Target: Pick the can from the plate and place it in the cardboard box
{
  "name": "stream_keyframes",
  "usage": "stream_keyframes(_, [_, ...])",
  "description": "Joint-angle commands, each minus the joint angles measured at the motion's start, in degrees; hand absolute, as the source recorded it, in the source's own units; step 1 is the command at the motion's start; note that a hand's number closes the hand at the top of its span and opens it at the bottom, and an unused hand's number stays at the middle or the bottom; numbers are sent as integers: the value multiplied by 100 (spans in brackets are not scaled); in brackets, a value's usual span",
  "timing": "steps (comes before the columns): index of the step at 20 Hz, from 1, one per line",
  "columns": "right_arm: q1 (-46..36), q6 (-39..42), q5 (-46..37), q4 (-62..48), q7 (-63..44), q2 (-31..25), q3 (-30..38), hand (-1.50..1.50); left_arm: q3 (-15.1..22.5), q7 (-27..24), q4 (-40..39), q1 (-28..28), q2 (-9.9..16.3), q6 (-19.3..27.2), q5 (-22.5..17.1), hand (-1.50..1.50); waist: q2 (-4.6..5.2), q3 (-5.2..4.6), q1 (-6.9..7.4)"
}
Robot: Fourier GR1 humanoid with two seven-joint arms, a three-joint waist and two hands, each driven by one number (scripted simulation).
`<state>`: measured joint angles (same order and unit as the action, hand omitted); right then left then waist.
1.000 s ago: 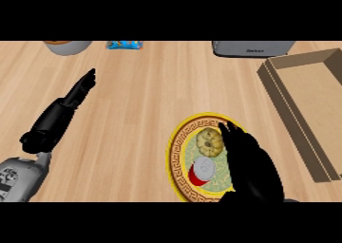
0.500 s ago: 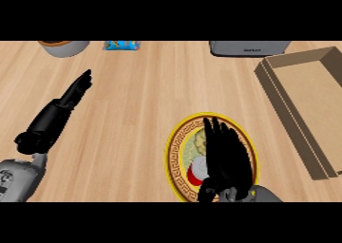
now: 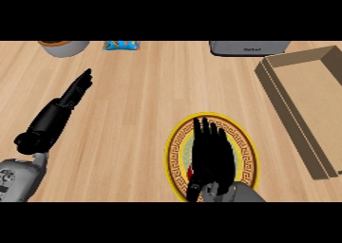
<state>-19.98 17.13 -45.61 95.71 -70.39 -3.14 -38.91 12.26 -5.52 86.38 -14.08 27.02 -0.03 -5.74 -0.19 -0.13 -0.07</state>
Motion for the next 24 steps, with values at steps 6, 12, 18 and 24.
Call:
stream_keyframes(6, [9, 499, -174, -197, -1477, 305, -164, -150, -18, -239, -220, 37, -127, -91, 134, 0, 8, 1, -8])
stream_keyframes(12, [382, 762, -455, -189, -1094, 301, 375, -150, -117, -94, 16, 181, -58, -123, 147, 0, 0, 8, -9])
stream_keyframes(18, [450, 690, -357, -144, -896, 308, 269, -150, -259, -243, -549, -174, -277, -182, 248, 0, 26, 9, -18])
stream_keyframes(24, [628, 629, -1103, -49, -273, 308, -198, 150, -56, 42, 51, 143, -529, -42, 617, 0, 7, 12, -7])
